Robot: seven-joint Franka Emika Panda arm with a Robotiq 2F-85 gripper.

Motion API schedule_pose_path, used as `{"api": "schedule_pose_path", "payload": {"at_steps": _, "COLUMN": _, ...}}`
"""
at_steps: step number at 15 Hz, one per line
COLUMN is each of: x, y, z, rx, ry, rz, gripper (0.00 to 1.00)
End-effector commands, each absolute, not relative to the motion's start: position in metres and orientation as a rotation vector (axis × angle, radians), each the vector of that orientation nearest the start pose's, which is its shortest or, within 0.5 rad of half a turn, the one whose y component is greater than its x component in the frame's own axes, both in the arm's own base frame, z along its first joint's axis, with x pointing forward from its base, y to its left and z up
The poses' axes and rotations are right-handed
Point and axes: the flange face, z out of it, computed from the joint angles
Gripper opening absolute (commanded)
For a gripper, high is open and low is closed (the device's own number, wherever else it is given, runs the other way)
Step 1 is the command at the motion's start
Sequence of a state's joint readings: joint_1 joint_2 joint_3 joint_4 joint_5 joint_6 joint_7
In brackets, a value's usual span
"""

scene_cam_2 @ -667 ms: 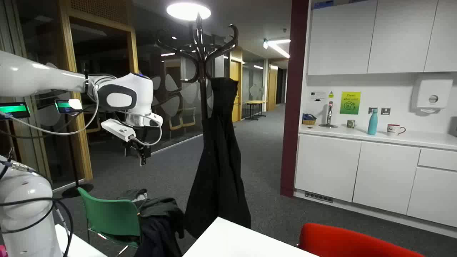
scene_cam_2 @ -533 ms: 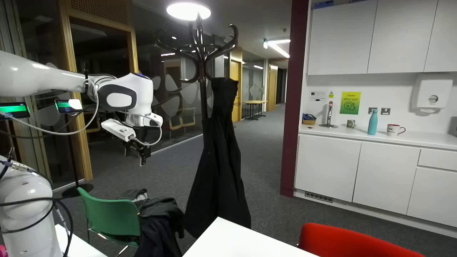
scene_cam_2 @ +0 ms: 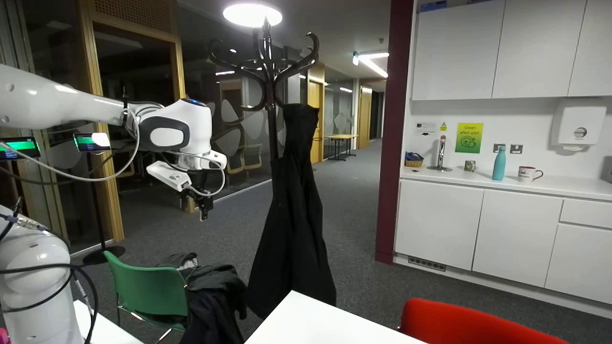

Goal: Put the black jacket on the green chair.

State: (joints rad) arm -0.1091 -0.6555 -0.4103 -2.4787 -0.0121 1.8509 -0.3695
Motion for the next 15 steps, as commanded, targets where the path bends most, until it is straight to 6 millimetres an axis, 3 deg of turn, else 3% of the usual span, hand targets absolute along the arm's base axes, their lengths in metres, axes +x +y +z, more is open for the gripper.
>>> {"api": "schedule_pose_path", "payload": {"at_steps": 1, "x": 0.335, "y": -0.238, "z": 0.501, "rx": -2.923, "ry": 0.139, "rz": -0.296, "gripper": 1.0}}
{"api": "schedule_pose_path", "payload": {"at_steps": 4, "x": 0.352, "y": -0.277, "z": 0.509, "rx": -2.935, "ry": 0.125, "rz": -0.449, "gripper": 1.0}}
{"api": "schedule_pose_path", "payload": {"at_steps": 7, "x": 0.369, "y": -0.305, "z": 0.519, "rx": -2.924, "ry": -0.041, "rz": -0.528, "gripper": 1.0}}
{"api": "schedule_pose_path", "payload": {"at_steps": 10, "x": 0.387, "y": -0.317, "z": 0.525, "rx": -2.842, "ry": -0.209, "rz": -0.583, "gripper": 1.0}}
{"api": "schedule_pose_path", "payload": {"at_steps": 11, "x": 0.391, "y": -0.319, "z": 0.526, "rx": -2.805, "ry": -0.227, "rz": -0.595, "gripper": 1.0}}
{"api": "schedule_pose_path", "payload": {"at_steps": 12, "x": 0.375, "y": -0.31, "z": 0.518, "rx": -2.846, "ry": -0.151, "rz": -0.579, "gripper": 1.0}}
{"api": "schedule_pose_path", "payload": {"at_steps": 15, "x": 0.387, "y": -0.315, "z": 0.519, "rx": -2.824, "ry": -0.193, "rz": -0.576, "gripper": 1.0}}
